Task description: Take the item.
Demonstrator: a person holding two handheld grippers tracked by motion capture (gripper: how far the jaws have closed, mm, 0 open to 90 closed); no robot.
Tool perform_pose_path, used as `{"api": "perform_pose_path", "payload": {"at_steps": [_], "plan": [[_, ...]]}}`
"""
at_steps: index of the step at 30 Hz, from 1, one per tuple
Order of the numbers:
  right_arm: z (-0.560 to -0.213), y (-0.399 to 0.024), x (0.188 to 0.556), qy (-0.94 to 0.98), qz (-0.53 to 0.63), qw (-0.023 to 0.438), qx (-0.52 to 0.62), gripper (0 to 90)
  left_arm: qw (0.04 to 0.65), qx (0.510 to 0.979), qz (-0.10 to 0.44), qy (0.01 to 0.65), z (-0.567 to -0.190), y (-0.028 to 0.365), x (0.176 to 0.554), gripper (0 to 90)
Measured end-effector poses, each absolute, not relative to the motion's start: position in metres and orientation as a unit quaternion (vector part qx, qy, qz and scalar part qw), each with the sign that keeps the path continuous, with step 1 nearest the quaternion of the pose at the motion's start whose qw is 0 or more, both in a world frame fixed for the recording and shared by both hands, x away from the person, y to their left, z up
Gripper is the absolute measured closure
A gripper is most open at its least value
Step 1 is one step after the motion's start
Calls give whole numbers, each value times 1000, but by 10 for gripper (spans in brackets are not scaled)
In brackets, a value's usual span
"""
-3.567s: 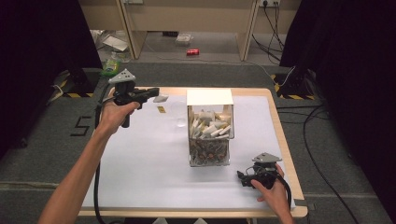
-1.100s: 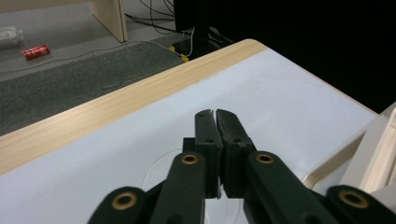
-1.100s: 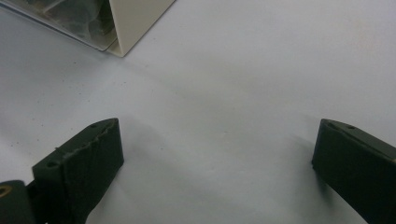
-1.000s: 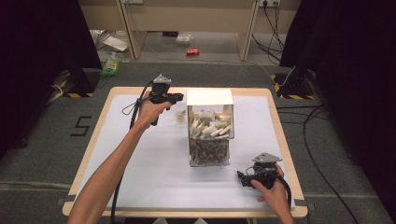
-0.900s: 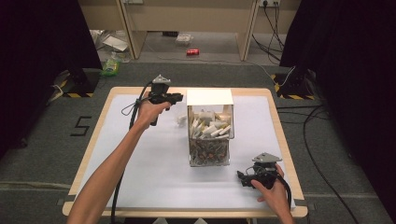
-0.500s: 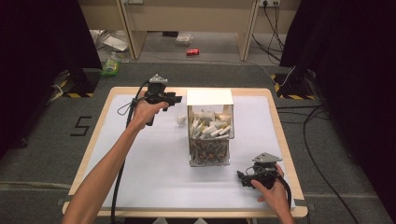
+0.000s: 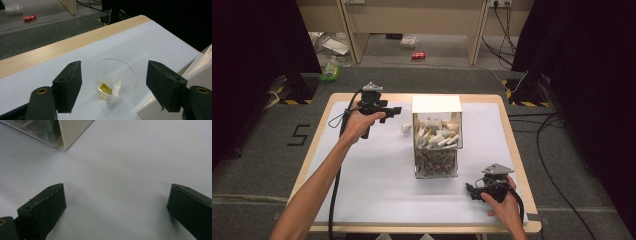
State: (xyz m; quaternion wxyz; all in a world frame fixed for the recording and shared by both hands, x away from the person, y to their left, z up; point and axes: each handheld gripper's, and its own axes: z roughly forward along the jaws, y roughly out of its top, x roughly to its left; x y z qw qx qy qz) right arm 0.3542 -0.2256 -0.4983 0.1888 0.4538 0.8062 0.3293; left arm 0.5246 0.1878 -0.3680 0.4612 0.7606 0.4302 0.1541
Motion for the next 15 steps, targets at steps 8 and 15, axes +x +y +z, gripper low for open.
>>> {"api": "perform_pose_path", "payload": {"at_steps": [8,15], "plan": [[-498,-225,354,805,329,189,455,24,461,761,158,429,-376,200,508,218],[-498,-226,354,806,329,188,455,24,466,754,154,436,-385,220,492,208]]}}
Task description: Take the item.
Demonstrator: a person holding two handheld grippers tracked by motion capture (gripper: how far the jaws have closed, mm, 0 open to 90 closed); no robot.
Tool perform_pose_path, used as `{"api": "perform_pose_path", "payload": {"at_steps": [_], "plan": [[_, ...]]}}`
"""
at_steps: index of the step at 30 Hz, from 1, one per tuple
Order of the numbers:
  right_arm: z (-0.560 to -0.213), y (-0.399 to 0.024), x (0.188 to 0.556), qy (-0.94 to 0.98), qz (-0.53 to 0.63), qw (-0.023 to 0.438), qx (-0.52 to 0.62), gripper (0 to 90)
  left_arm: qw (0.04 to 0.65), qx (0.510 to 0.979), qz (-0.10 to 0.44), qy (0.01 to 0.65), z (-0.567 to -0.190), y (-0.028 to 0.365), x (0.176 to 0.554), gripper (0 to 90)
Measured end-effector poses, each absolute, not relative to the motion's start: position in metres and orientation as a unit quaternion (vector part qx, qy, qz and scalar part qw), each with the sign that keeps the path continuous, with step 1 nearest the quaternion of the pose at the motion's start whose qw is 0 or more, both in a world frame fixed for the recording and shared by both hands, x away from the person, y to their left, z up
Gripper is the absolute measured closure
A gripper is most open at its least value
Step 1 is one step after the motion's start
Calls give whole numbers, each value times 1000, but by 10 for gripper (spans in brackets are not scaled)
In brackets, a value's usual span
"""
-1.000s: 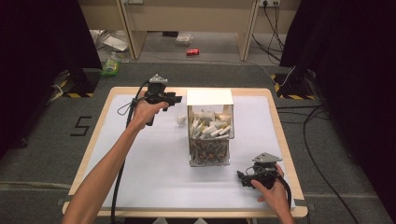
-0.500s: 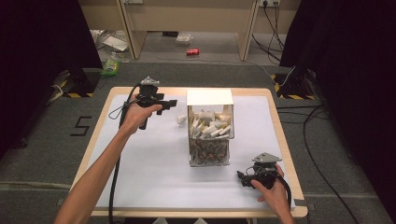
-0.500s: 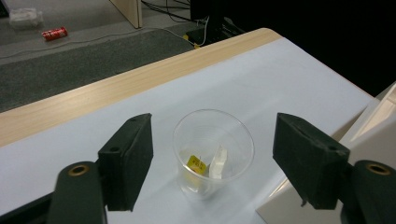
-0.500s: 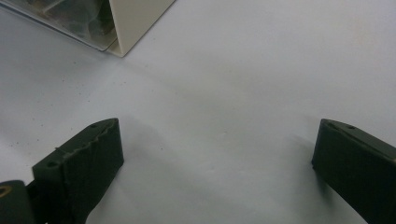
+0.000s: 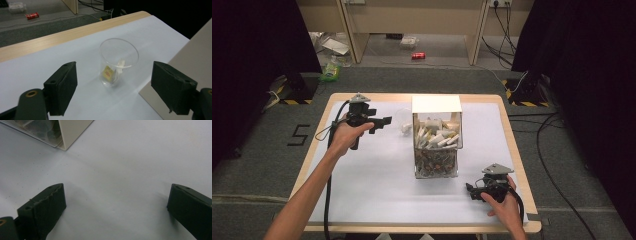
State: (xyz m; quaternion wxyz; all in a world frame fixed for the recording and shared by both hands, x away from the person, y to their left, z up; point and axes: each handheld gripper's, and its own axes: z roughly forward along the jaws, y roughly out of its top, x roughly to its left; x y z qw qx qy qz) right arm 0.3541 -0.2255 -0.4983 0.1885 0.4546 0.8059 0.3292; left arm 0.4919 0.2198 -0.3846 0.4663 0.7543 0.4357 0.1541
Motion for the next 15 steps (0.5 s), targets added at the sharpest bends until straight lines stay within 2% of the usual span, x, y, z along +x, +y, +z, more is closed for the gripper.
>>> {"api": "perform_pose_path", "payload": {"at_steps": [15], "plan": [[-498,-225,354,805,329,188,456,24,473,751,163,432,-387,239,468,208]]}}
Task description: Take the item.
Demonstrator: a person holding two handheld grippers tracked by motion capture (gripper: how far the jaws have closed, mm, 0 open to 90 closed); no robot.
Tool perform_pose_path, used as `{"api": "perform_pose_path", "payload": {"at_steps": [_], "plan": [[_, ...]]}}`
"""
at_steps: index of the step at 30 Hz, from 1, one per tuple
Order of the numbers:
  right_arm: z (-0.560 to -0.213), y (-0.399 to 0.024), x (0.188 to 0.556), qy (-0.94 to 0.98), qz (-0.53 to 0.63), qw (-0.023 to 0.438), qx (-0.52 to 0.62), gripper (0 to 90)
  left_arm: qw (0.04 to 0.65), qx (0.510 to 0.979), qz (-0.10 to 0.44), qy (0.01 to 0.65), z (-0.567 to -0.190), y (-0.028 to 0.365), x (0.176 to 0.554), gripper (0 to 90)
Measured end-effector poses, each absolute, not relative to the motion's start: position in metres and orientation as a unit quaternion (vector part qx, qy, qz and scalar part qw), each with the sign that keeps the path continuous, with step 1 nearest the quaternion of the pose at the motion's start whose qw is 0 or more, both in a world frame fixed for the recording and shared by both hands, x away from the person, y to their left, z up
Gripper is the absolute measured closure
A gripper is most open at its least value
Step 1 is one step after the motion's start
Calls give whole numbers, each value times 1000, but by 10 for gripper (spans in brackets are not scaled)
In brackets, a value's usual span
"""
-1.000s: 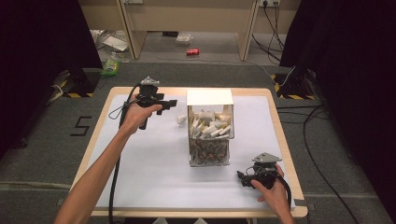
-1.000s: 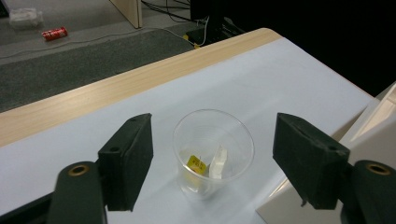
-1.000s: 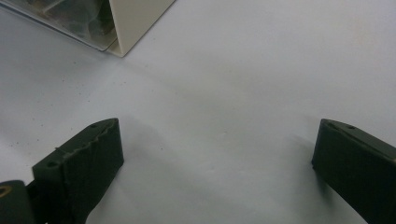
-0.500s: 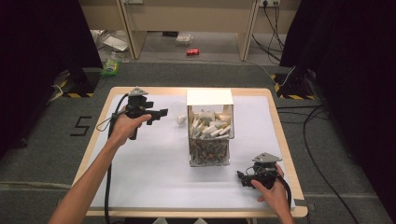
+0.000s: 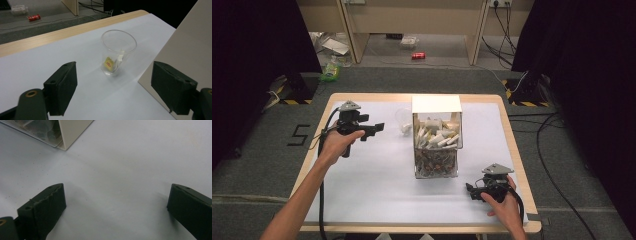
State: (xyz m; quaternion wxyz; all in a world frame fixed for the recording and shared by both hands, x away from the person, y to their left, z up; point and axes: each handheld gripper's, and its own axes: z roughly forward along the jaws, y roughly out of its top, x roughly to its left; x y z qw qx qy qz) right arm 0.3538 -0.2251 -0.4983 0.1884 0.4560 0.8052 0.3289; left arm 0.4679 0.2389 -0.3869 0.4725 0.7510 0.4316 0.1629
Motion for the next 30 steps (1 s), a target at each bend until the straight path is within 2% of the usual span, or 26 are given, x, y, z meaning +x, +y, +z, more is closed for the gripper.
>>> {"api": "perform_pose_path", "payload": {"at_steps": [30], "plan": [[-498,-225,354,805,329,189,456,24,465,747,174,442,-420,268,426,206]]}}
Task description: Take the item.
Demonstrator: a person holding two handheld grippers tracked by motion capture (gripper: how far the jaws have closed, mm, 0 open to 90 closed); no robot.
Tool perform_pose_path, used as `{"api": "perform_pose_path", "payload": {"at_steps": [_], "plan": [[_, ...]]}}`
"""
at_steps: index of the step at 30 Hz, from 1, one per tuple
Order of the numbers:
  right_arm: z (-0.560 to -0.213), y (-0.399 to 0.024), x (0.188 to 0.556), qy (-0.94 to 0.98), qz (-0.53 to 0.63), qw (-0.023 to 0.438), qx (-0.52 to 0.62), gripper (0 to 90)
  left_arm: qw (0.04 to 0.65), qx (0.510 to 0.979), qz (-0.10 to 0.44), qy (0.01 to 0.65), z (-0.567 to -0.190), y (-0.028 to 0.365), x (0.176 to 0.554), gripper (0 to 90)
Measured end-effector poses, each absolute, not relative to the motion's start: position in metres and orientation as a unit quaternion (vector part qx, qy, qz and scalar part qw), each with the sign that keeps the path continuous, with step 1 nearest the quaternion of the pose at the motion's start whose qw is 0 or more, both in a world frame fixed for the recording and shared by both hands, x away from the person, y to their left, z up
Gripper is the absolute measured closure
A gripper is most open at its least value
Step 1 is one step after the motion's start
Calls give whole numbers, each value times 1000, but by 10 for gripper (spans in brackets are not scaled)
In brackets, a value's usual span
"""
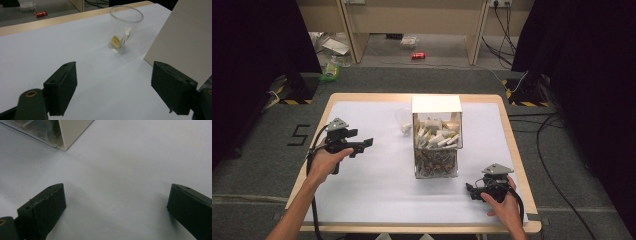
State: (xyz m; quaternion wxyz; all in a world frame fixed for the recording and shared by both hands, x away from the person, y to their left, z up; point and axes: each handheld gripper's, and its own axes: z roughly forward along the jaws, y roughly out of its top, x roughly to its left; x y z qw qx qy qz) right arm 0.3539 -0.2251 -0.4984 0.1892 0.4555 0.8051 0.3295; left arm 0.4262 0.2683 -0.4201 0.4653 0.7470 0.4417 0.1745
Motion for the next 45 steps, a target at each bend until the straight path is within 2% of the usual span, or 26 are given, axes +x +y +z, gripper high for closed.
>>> {"api": "perform_pose_path", "payload": {"at_steps": [28,45], "plan": [[-498,-225,354,805,330,189,456,24,447,753,161,455,-473,278,393,203],[-498,-225,354,805,329,189,455,24,414,775,157,451,-500,276,373,201]]}}
